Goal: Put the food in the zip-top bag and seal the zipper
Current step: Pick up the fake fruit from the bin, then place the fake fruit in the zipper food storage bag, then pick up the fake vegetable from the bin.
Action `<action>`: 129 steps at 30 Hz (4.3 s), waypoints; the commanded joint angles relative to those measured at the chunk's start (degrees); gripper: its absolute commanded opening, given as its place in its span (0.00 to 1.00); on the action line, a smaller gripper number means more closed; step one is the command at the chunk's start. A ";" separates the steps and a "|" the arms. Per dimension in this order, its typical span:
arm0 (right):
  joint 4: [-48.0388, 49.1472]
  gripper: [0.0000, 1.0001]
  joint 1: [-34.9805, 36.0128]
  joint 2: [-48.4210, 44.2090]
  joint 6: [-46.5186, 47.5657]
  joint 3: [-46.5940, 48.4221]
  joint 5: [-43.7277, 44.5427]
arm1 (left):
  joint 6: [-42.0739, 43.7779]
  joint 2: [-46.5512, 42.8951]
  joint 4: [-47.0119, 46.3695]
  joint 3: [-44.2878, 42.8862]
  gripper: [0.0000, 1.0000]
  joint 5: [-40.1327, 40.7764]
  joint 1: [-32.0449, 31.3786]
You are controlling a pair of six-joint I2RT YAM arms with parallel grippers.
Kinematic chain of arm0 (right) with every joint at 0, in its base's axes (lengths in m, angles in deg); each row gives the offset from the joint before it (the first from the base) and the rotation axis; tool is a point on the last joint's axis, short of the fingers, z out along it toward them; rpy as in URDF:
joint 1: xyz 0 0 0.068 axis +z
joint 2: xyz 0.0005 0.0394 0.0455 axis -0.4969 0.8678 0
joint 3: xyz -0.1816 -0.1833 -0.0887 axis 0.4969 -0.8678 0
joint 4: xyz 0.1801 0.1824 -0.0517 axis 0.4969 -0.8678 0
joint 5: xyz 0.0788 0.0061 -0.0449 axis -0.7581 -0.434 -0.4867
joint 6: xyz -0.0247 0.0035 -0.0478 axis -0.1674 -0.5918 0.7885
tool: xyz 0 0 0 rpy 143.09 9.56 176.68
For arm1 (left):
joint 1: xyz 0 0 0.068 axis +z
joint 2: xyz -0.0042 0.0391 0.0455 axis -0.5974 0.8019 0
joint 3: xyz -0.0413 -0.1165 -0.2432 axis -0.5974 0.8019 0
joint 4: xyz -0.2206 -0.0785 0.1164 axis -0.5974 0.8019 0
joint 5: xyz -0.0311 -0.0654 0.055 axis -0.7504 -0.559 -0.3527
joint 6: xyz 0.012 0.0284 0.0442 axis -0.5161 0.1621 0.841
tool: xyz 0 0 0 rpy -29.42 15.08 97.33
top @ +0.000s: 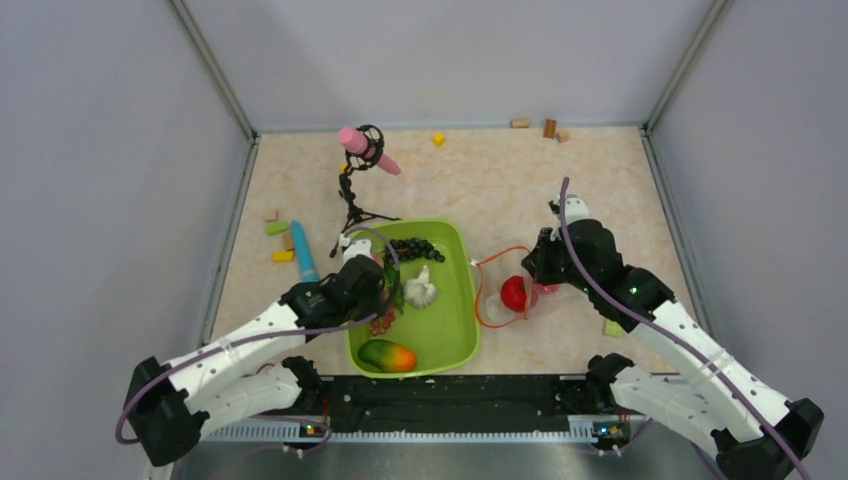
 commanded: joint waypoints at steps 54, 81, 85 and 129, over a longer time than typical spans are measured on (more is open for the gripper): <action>0.69 0.00 -0.33 -5.58 -25.54 6.78 -12.51 | 16.47 11.10 -45.53 -12.75 0.69 -31.81 -8.83; -0.13 0.00 -0.39 -3.67 -10.06 5.26 2.06 | 11.36 -0.72 -25.05 -2.19 0.97 1.33 -7.37; -0.02 0.00 -0.39 -3.14 -8.34 5.12 0.23 | 11.32 3.93 -26.83 -1.98 0.97 -1.01 -4.39; 1.64 0.00 -0.40 -2.12 -4.56 2.27 -5.85 | 14.02 28.75 -28.90 -7.72 0.49 -19.16 4.07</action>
